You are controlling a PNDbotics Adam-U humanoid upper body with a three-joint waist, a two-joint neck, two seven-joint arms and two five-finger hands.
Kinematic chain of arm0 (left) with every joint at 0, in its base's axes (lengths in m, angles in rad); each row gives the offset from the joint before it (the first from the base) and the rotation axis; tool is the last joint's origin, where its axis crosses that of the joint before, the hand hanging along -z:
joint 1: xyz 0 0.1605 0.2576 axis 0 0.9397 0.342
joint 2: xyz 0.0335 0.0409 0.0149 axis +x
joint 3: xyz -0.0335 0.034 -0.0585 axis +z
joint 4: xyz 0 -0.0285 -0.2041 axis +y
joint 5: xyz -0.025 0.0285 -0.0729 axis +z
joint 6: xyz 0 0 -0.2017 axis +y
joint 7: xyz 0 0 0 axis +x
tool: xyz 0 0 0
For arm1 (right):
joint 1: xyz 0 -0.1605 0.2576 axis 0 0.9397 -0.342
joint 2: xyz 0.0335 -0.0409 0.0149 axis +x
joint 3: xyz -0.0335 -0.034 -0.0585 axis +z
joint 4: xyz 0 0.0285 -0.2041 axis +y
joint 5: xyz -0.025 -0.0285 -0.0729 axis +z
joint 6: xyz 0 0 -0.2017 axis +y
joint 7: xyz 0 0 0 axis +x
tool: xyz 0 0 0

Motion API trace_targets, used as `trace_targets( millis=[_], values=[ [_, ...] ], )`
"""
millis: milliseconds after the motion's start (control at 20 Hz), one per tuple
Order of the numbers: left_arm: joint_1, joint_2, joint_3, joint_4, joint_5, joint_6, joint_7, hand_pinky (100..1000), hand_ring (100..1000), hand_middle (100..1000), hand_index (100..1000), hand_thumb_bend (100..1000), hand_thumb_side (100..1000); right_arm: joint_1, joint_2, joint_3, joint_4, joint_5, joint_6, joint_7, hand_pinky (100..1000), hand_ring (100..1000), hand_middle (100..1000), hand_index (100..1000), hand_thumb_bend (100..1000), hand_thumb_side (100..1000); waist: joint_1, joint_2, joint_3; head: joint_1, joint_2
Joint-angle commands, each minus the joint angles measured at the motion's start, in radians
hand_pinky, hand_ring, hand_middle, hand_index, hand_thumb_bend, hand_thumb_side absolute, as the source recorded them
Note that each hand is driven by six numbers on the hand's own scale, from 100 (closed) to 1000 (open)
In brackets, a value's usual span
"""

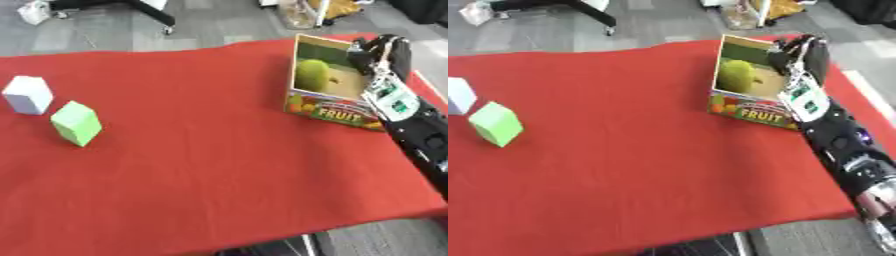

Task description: Pick up the objects with one hand, pass them to the other hand, and then place them into the box on the other side of the table.

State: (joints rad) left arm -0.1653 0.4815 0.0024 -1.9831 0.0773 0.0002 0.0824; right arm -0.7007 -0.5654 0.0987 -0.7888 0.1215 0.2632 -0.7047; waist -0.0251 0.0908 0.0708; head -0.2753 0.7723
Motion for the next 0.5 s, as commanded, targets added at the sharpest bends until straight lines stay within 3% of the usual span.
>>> trace_targets(
  millis=[50,200,500],
  values=[
    [-0.002,0.006,0.007,-0.017,-0.007,-0.006,0.001,798,635,625,729,114,780,-0.023,-0.020,-0.014,0.056,0.013,-0.004,0.018,349,467,517,804,100,684,-0.006,-0.007,0.002,-0.018,-0.002],
    [0.003,0.004,0.007,-0.017,-0.009,-0.004,0.001,798,635,624,729,114,783,-0.016,-0.021,-0.025,0.072,0.005,-0.012,0.028,355,476,537,837,100,758,-0.008,-0.008,0.005,-0.020,-0.002],
    [0.009,0.002,0.006,-0.017,-0.011,0.003,-0.001,798,634,623,728,112,789,0.004,-0.031,-0.028,0.043,-0.025,-0.034,0.007,357,478,542,849,100,766,-0.010,-0.011,0.006,-0.018,-0.002]
  ],
)
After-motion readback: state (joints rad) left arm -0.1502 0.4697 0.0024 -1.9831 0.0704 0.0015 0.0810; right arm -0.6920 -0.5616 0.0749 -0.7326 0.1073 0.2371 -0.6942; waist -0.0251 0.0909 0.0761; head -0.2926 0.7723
